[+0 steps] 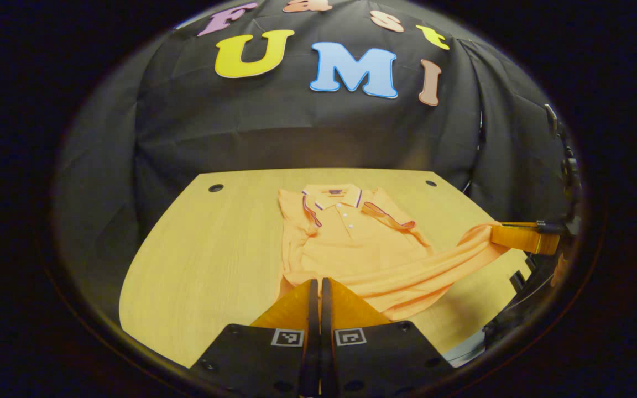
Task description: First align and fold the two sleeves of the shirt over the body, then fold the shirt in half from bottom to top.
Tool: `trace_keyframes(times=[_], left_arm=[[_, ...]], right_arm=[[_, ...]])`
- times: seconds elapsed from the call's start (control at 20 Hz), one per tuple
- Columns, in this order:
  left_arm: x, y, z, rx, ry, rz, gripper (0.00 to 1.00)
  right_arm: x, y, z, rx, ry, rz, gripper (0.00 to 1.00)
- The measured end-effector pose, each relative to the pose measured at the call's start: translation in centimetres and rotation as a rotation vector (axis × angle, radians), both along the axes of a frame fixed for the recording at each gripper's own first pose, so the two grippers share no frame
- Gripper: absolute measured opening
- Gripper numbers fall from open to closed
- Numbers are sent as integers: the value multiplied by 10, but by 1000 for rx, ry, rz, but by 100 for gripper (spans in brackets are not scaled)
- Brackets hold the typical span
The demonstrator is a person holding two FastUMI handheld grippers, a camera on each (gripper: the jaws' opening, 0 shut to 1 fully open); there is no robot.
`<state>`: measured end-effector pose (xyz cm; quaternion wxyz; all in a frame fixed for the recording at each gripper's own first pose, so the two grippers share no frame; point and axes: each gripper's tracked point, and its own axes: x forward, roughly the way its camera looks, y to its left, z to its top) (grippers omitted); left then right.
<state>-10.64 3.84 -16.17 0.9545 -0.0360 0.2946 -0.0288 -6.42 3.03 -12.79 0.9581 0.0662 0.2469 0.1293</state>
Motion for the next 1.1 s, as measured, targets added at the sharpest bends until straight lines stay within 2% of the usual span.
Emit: trace_keyframes(times=[0.55, 0.8, 1.1], left_arm=[[155, 16, 23, 6, -56, -79, 7], [220, 27, 15, 0, -61, -84, 6], [275, 37, 0, -12, -49, -83, 6]], right_arm=[[138, 11, 33, -30, -36, -66, 1], [190, 14, 29, -55, -19, -89, 1], [244, 18, 19, -85, -5, -114, 1]])
